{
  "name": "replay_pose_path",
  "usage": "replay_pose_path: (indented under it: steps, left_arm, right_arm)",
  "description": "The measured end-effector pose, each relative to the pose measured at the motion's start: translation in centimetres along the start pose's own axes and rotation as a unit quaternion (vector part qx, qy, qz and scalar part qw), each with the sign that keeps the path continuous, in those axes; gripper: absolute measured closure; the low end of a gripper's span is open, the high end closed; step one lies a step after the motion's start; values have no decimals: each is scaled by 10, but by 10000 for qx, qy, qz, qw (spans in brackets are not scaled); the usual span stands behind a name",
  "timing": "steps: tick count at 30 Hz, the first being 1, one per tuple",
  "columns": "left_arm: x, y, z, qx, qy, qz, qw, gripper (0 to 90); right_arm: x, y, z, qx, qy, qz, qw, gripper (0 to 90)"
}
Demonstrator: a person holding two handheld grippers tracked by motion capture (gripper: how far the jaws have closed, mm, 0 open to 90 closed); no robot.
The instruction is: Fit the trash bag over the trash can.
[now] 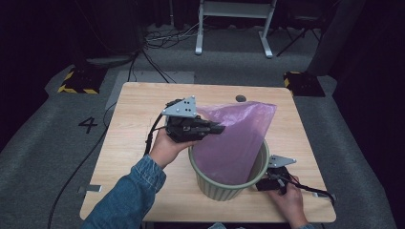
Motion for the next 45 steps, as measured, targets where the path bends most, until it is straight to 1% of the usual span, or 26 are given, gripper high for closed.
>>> replay_pose_path:
  steps: [8, 11, 13, 15, 17, 19, 21, 23, 24, 26, 28, 30, 32, 34, 36, 37, 39, 41, 42, 45]
  left_arm:
    - [7, 6, 21, -242, -1, -5, 9997, 873]
    - [8, 7, 29, -347, 176, 21, 9992, 872]
    - [10, 8, 34, -418, 259, 59, 9988, 871]
    - [13, 8, 38, -497, 292, 89, 9983, 869]
    - [16, 8, 41, -629, 293, 79, 9976, 868]
    - [18, 8, 44, -728, 331, 74, 9968, 865]
    - [20, 8, 47, -829, 396, 100, 9957, 860]
    - [23, 8, 50, -900, 429, 149, 9949, 855]
    - [24, 8, 51, -904, 427, 216, 9948, 849]
    - [26, 8, 53, -938, 460, 368, 9938, 834]
    - [27, 8, 55, -987, 401, 382, 9936, 835]
    - [27, 8, 57, -991, 419, 389, 9934, 835]
    - [26, 8, 58, -1001, 434, 371, 9933, 835]
    - [25, 9, 60, -1000, 478, 466, 9927, 835]
    - [24, 8, 63, -1060, 481, 469, 9921, 835]
    - [24, 9, 64, -1019, 506, 510, 9922, 837]
    - [23, 10, 64, -992, 495, 523, 9925, 836]
    - [24, 11, 64, -976, 464, 558, 9926, 836]
    - [24, 11, 64, -972, 458, 567, 9926, 836]
    - [23, 11, 64, -969, 428, 574, 9927, 836]
  right_arm:
    - [0, 0, 0, -2, 9, 0, 10000, 207]
    - [0, 0, 0, -4, 23, -9, 10000, 211]
    - [0, 0, 0, -4, 13, -9, 10000, 211]
    - [0, 0, 0, 3, 0, -3, 10000, 212]
    - [0, 0, 0, 3, 1, -3, 10000, 221]
    - [0, 2, 0, -7, -15, 8, 10000, 279]
    - [2, 5, 0, -73, -49, 12, 10000, 349]
    - [3, 7, -1, -139, -106, -24, 9998, 401]
    - [4, 9, -1, -168, -160, -65, 9997, 424]
    - [5, 11, -1, -228, -259, -113, 9993, 438]
    - [6, 13, -2, -251, -314, -166, 9991, 458]
    - [7, 18, -5, -171, -337, -172, 9991, 466]
    - [7, 25, -9, 6, -316, -213, 9993, 469]
    - [8, 32, -13, 158, -336, -261, 9990, 465]
    - [11, 41, -18, 304, -425, -356, 9980, 456]
    - [11, 45, -20, 377, -467, -391, 9974, 455]
    - [13, 54, -25, 541, -492, -502, 9961, 449]
    - [15, 62, -29, 685, -536, -658, 9940, 436]
    - [16, 65, -30, 735, -509, -724, 9934, 431]
    - [19, 73, -34, 834, -376, -825, 9924, 418]
Point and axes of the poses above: each handheld gripper's, and its own axes: y roughly backward along the jaws, z roughly out of its underside, x roughly to its right, the point moved 6 cm from there along -y, roughly forward along the jaws, and after that the axes turned 8 degrees about -z, right-handed, at the moved point
